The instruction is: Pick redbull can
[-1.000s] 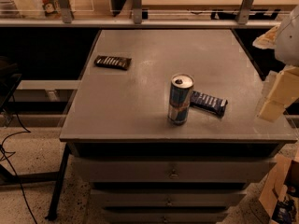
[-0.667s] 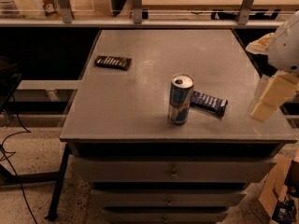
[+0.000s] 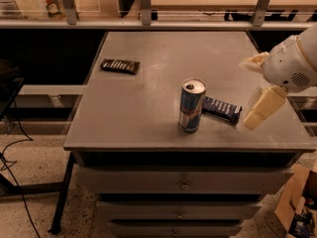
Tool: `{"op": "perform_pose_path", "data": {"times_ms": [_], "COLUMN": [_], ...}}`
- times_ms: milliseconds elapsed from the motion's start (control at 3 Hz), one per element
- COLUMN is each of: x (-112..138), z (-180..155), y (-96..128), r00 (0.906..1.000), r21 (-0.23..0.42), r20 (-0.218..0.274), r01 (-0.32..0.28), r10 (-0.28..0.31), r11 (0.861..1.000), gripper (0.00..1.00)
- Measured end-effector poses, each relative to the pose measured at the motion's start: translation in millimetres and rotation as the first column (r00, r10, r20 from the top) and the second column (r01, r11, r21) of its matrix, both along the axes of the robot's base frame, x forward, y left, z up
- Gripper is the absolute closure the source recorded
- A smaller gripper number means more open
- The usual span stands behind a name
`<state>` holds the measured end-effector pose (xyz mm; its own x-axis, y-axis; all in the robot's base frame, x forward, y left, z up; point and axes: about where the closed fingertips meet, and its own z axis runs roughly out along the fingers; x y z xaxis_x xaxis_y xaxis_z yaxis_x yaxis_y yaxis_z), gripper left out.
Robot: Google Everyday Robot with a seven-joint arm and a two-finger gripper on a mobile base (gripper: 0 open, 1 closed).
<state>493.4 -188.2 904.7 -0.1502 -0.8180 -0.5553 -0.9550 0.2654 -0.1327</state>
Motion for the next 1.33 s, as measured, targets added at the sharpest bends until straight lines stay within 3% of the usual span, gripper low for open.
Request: {"op": "perform_pose_path", "data": {"times_ms": [333,667,1333], "x": [8.7,15.2,9.1], "z": [-18.2,-28.5,-37.2], "y": [21.4,45.2,90.9], "r00": [0.9993,0.9961,0.9787], "r21": [0.135,0.267,0.435], "r20": [-0.013,-0.015,-0.032], "r01": [-0.034,-0.080,-0.169], "r10": [0.036,0.087,0.203], "r11": [0.990,0.960,0.884], "gripper": [0.00,0.00,0.00]}}
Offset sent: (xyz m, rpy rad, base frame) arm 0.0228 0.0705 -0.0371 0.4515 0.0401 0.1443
